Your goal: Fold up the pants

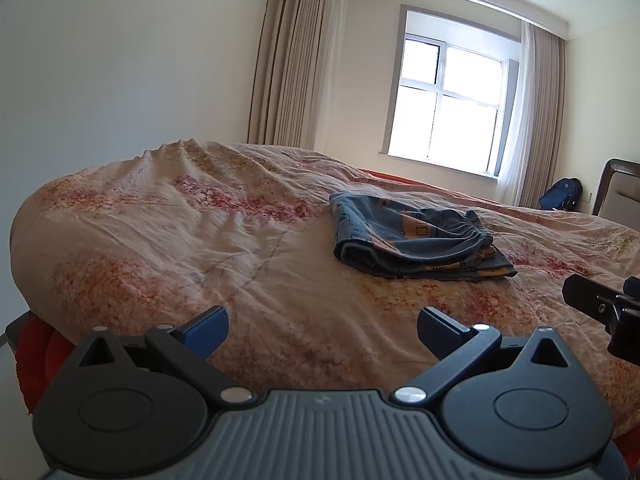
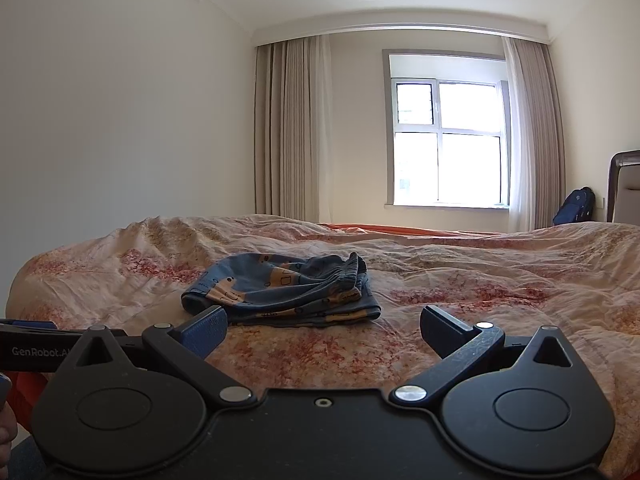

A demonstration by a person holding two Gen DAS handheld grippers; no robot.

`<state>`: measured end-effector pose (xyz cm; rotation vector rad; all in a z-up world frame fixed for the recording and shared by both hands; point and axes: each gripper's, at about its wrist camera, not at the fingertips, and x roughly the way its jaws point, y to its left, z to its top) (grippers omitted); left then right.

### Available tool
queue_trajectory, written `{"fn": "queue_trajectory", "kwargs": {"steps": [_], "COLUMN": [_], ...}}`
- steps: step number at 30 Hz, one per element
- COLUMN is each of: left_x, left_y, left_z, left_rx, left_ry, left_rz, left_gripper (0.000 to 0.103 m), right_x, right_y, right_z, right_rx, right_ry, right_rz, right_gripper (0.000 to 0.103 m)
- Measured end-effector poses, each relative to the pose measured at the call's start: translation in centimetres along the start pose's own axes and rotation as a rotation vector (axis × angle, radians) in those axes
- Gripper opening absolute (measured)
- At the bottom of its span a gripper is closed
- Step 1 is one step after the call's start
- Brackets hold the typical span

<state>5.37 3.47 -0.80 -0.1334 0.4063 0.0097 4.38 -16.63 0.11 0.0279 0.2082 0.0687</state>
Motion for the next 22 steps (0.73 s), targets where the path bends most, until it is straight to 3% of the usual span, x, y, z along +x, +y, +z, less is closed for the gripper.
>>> {"fn": "queue_trajectory", "kwargs": {"steps": [22], "left_x": [1.1], "left_y": [0.1], "left_z": [-0.1], "left_rx": [-0.019], "left_ry": [0.045], "left_rz": [-0.003], "left_gripper": [0.103], "right_x": [0.6], "right_y": [-0.1], "right_z": [0.1], "right_rx": [0.0], "right_ry": [0.035], "right_rz": [0.015], "right_gripper": [0.103]}}
